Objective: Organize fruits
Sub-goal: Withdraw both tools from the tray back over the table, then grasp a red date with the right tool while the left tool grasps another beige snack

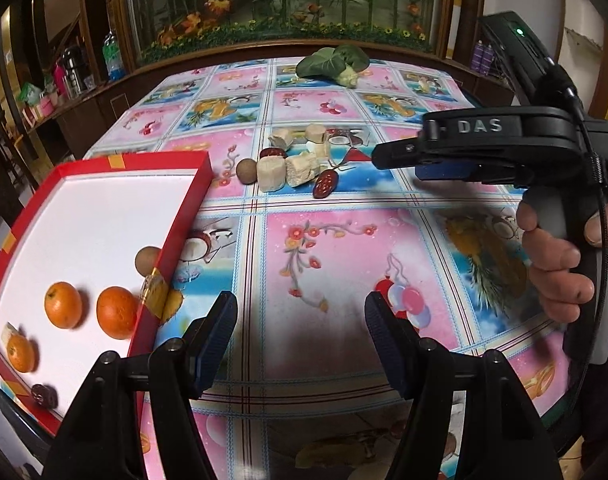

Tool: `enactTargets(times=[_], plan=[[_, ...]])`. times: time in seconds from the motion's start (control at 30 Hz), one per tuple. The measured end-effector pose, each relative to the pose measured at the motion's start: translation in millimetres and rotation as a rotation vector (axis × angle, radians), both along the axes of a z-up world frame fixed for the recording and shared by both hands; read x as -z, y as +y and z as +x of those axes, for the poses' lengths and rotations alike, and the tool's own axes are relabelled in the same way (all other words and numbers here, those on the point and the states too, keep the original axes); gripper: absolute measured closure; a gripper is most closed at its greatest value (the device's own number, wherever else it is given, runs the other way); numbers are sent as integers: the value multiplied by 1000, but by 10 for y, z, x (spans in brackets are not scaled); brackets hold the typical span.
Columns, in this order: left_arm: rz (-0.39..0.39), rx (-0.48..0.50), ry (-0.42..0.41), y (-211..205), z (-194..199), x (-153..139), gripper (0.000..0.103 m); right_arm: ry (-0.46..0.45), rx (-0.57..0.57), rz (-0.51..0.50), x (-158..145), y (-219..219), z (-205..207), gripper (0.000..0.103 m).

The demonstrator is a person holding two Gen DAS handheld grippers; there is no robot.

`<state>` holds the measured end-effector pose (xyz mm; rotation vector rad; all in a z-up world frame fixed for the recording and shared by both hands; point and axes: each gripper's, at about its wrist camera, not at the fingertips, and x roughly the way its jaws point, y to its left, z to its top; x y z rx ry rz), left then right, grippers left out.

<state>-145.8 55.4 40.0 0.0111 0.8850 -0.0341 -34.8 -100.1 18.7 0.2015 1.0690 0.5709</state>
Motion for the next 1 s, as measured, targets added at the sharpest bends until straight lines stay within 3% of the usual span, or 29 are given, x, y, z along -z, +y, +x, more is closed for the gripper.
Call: enactTargets(times=[0.3,0.47,0.67,0.73,0.8,0.87,0.9,1.0], plan=[[-91,-1,25,156,106,132,37,61,-27,86,60,-71,107,40],[-100,-20,33,256,237,95,37,97,-85,117,78,159,144,52],[-57,-57,46,382,412,28,37,55,-113,-22,137,562,122,57],[-51,-55,52,401,445,21,37,13,-124,-93,153,693,90,62],[-37,-55,62,404,482,16,37,-50,-136,-181,155,794,27,74],[-23,-43,71,390,516,15,37,-86,-150,-207,164,823,0,76],[-15,-40,76,381,543,13,37,-104,-152,-236,174,831,-1,87],[4,-31,89,326,658,6,37,-95,-147,-223,172,742,47,87]])
